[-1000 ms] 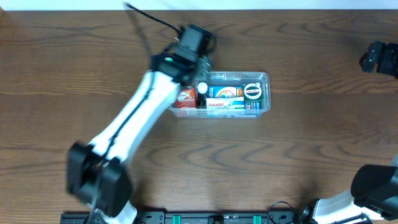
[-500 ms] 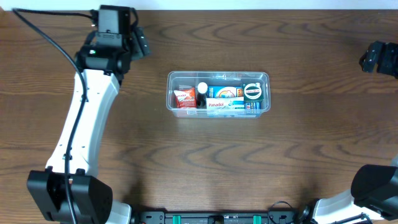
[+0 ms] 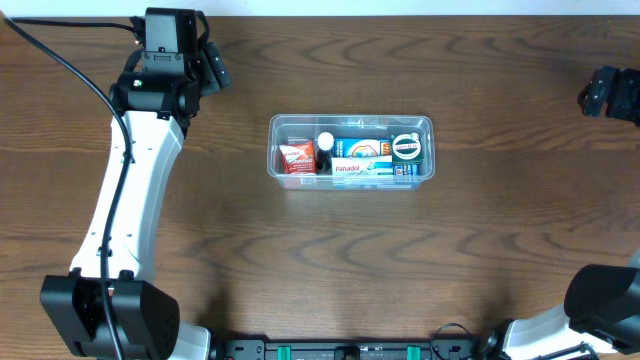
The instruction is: Pack container
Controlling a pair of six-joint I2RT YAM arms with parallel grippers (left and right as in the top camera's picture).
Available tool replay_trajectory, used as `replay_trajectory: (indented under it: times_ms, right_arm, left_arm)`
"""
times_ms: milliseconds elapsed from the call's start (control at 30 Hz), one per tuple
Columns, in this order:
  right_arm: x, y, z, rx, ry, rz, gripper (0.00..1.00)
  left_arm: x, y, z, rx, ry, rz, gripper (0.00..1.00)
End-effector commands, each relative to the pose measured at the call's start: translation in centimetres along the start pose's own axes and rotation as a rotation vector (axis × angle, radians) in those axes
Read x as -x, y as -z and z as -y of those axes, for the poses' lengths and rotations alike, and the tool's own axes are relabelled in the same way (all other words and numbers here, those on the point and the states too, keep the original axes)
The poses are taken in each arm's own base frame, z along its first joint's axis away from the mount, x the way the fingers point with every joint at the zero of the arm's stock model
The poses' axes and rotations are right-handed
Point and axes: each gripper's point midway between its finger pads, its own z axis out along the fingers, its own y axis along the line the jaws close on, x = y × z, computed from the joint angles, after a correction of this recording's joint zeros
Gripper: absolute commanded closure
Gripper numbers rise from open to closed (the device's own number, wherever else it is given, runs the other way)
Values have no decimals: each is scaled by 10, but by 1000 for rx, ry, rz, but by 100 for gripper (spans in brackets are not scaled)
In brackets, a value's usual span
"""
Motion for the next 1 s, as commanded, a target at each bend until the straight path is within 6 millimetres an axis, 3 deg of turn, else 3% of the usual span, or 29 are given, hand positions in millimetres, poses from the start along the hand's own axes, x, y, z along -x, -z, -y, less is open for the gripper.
replay_trajectory:
  times_ms: [0, 567, 733, 967]
  right_arm:
    - [3, 6, 1, -2, 0, 19, 1]
    - [3, 10, 0, -3, 1, 27, 1]
    - [5, 37, -16, 3, 39, 95, 1]
    - [-5, 118, -64, 14, 165, 294, 1]
  left_arm:
    - [3, 1, -2, 11, 5, 9, 2]
    - [3, 1, -2, 11, 5, 9, 2]
    - [3, 1, -2, 11, 5, 9, 2]
    - [3, 1, -2, 11, 5, 9, 2]
